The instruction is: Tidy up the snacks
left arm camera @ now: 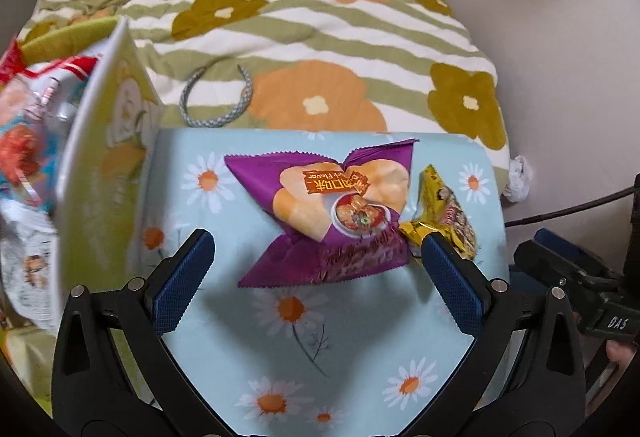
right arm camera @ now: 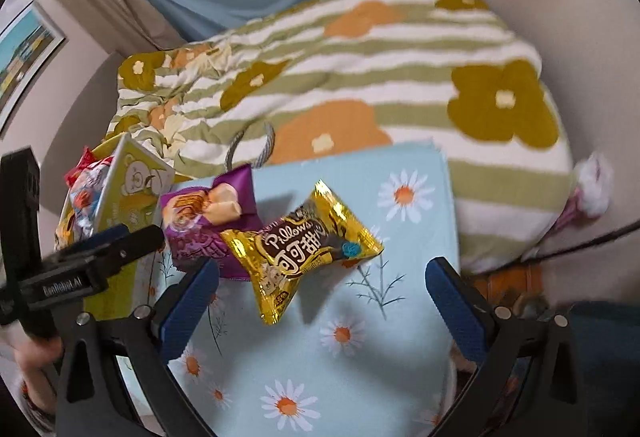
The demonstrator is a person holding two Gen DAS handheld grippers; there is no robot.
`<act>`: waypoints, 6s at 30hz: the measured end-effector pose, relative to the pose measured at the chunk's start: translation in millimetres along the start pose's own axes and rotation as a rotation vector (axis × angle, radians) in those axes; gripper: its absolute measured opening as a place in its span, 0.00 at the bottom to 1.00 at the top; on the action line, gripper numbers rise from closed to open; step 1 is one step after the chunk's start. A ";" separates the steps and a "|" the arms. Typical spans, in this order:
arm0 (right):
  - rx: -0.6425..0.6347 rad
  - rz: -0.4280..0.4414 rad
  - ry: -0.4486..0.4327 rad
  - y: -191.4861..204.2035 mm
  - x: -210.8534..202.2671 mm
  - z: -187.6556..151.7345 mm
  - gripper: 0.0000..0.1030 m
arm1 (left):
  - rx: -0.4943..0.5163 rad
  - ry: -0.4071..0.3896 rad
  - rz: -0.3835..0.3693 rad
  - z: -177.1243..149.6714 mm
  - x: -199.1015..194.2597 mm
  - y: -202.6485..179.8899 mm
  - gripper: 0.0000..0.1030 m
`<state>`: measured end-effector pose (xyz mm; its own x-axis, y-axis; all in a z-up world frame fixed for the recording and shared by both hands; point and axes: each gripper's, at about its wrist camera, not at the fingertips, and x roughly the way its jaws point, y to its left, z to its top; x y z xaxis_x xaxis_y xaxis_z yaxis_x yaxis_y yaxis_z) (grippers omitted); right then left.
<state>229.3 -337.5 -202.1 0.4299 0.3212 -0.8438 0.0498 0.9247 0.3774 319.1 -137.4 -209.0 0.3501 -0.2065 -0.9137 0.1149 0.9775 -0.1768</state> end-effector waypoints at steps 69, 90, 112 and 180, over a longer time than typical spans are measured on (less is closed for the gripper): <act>-0.160 0.174 -0.163 157.7 -53.7 23.1 0.42 | -0.039 -0.236 0.135 -18.1 -183.0 109.8 0.74; -0.257 0.201 -0.084 323.6 8.9 -27.8 0.42 | -0.055 -0.127 0.129 -71.2 -190.9 295.1 0.83; -0.280 0.114 -0.132 367.0 7.9 -60.7 0.42 | 0.025 -0.259 0.053 -92.8 -244.5 309.7 1.00; -0.192 -0.304 -0.542 255.7 -208.5 -175.6 1.00 | 0.178 -0.598 0.119 -192.8 -357.1 135.1 1.00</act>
<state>-6.0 -132.1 3.3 0.8188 -0.0625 -0.5707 0.1001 0.9944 0.0348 30.4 76.7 22.8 0.8229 -0.1360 -0.5516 0.1785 0.9836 0.0239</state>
